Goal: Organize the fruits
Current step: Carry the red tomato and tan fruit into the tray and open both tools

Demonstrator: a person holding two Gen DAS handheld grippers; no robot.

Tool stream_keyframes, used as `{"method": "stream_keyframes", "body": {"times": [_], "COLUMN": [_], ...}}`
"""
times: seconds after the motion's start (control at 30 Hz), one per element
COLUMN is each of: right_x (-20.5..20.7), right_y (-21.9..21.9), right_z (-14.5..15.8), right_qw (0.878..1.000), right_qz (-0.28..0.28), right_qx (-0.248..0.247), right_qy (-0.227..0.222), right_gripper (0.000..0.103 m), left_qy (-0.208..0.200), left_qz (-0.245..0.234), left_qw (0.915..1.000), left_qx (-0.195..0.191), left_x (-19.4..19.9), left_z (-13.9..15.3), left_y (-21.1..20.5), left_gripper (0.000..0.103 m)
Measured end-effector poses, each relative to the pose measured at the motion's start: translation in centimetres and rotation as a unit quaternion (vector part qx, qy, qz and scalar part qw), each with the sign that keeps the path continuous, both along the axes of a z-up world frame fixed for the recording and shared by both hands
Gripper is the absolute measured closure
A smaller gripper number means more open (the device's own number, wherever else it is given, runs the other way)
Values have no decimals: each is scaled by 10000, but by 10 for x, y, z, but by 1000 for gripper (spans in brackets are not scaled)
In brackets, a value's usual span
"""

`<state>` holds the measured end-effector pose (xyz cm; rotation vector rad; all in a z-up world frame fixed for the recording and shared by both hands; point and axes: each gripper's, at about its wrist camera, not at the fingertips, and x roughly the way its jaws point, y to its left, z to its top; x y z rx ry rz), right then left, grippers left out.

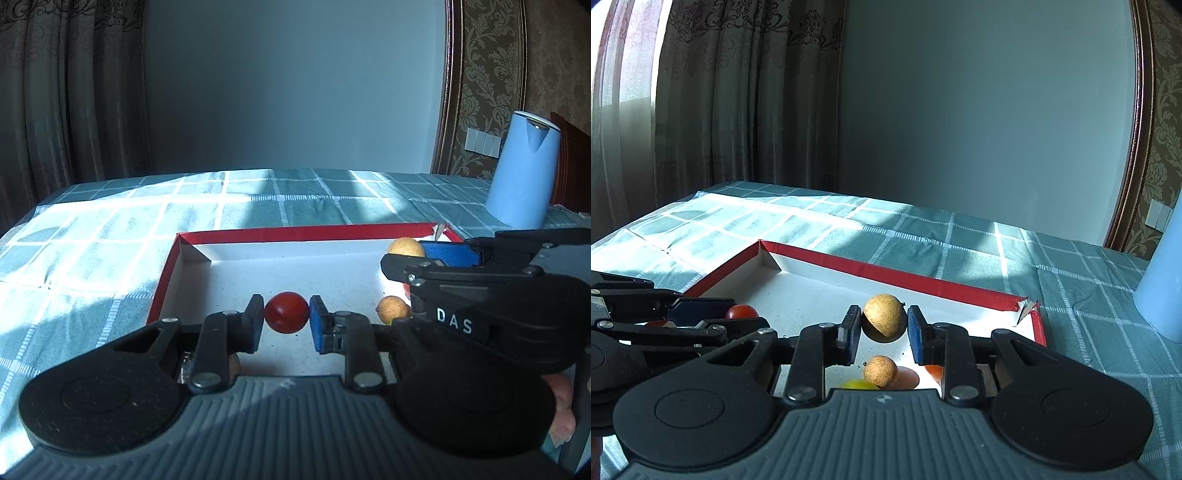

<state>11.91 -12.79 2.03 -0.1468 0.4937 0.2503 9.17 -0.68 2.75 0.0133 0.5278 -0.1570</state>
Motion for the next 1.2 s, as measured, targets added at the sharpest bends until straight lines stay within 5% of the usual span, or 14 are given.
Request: {"method": "stream_keyframes", "body": {"times": [0.37,0.8,1.2], "right_x": [44,37,9], "right_y": [13,-1,-22], "right_z": [-25,-22,-13], "right_qw": [9974,9976,9978], "right_qz": [-25,-112,-267], "right_qx": [-228,102,373], "right_qy": [686,670,487], "right_gripper": [77,76,73], "left_qy": [466,-1,-618], "left_qz": [193,613,769], "left_qw": [9986,9981,9951], "left_qx": [186,79,-111], "left_x": [42,22,-21], "left_z": [-24,-20,-7], "left_y": [2,15,28], "left_gripper": [78,16,4]}}
